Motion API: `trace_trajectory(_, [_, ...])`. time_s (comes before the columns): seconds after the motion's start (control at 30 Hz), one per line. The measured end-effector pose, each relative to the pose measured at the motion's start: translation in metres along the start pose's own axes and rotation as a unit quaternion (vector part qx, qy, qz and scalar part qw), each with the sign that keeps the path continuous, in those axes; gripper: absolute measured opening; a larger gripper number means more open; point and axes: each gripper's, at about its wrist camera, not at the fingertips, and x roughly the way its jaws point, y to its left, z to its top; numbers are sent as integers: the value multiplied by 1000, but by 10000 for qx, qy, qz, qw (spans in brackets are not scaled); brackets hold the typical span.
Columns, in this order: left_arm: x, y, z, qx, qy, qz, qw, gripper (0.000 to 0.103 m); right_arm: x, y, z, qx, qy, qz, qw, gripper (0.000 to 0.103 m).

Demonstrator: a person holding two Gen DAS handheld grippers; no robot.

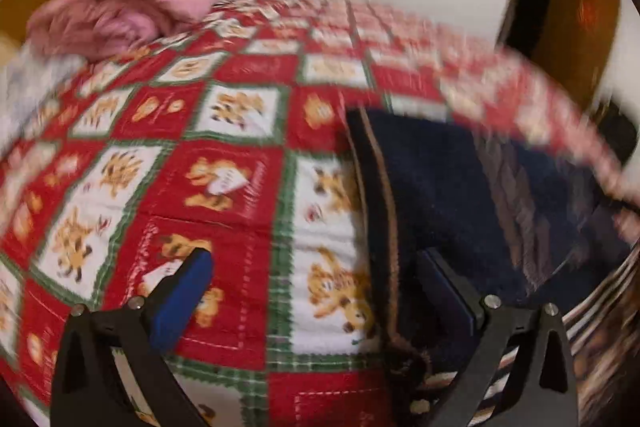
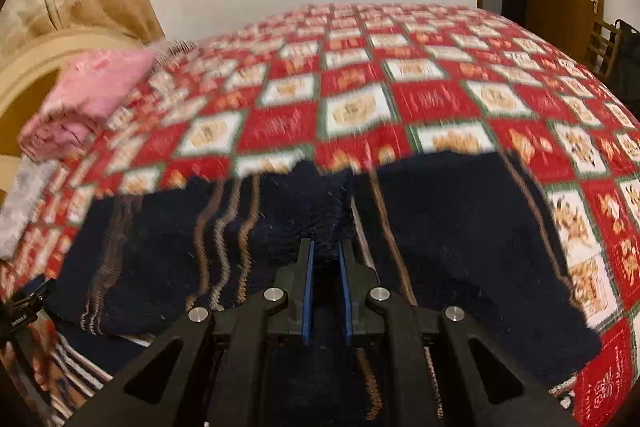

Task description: Fold small clothes

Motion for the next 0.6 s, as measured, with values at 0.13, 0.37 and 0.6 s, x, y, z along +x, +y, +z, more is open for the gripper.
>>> trace_trajectory(0.13, [4, -6, -4, 247, 63, 100, 9996, 103, 5, -20, -9, 277, 171, -101, 9994, 16])
trace_trajectory(0.37, [-2, 8, -12, -119, 78, -1, 9999, 103, -21, -36, -1, 409, -235, -171, 9987, 32])
trace_trajectory(0.6, [-4, -1, -14, 16, 17, 226, 9997, 103, -3, 16, 5, -382, -1, 720, 9967, 41])
